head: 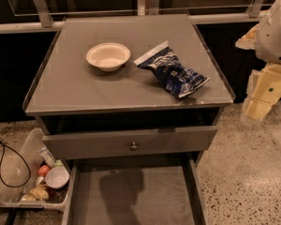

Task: Place blue chip bag into middle drawer

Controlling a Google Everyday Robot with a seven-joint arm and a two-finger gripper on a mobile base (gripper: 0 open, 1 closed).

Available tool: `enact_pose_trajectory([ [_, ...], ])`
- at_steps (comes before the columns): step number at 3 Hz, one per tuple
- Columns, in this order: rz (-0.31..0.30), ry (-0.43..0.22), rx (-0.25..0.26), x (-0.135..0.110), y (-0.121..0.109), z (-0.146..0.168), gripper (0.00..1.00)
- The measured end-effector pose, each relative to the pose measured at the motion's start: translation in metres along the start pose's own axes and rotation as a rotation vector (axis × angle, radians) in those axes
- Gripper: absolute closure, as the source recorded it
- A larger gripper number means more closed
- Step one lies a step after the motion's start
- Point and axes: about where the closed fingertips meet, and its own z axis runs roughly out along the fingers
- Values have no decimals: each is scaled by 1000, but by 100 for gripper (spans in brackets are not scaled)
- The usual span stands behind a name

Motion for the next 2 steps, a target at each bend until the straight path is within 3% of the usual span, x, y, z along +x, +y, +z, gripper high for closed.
enact_pose_trajectory([
  [2, 5, -31, 6, -4, -3, 1, 0],
])
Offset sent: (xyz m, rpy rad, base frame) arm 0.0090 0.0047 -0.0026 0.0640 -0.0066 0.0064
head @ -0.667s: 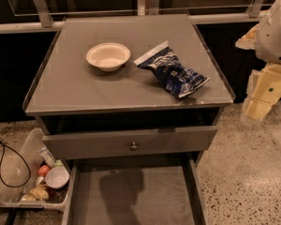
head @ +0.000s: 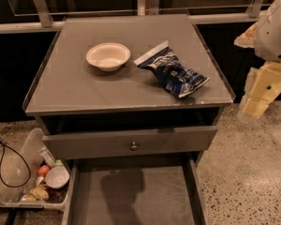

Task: Place blue chip bag into middle drawer

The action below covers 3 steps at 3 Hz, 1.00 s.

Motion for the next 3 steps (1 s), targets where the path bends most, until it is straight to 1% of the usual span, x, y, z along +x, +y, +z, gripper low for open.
enact_pose_trajectory([
  [1, 21, -60, 2, -10, -13, 19, 0],
  [2, 54, -169, -5, -14, -29, 45, 0],
  [3, 84, -266, 22, -24, -47, 66, 0],
])
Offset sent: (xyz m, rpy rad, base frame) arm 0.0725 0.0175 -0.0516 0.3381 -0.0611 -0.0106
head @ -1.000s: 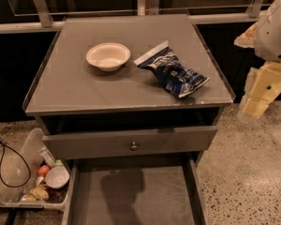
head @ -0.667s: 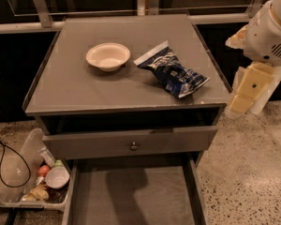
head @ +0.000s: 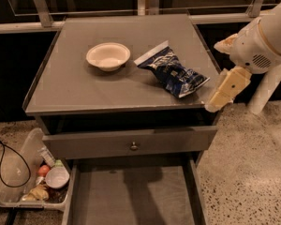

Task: Place blue chip bag into middle drawer

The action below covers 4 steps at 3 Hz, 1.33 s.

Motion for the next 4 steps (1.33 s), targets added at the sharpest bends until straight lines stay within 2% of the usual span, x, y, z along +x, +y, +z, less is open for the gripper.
enact_pose_trajectory([
  [2, -15, -8, 15, -6, 0, 2, 0],
  [3, -23, -81, 29, -13, -7, 18, 0],
  [4, 7, -177, 63, -25, -27, 41, 0],
])
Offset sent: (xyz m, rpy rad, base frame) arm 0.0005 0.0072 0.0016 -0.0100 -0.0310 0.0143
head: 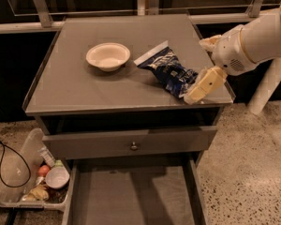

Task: Place blue chip bag into middle drawer

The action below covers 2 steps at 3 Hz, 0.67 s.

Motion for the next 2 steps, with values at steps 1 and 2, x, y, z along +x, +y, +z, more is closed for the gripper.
enact_pose_trajectory([
  [1, 35, -55, 17, -2, -14, 20, 0],
  [2, 77, -71, 19, 3, -23, 41, 0],
])
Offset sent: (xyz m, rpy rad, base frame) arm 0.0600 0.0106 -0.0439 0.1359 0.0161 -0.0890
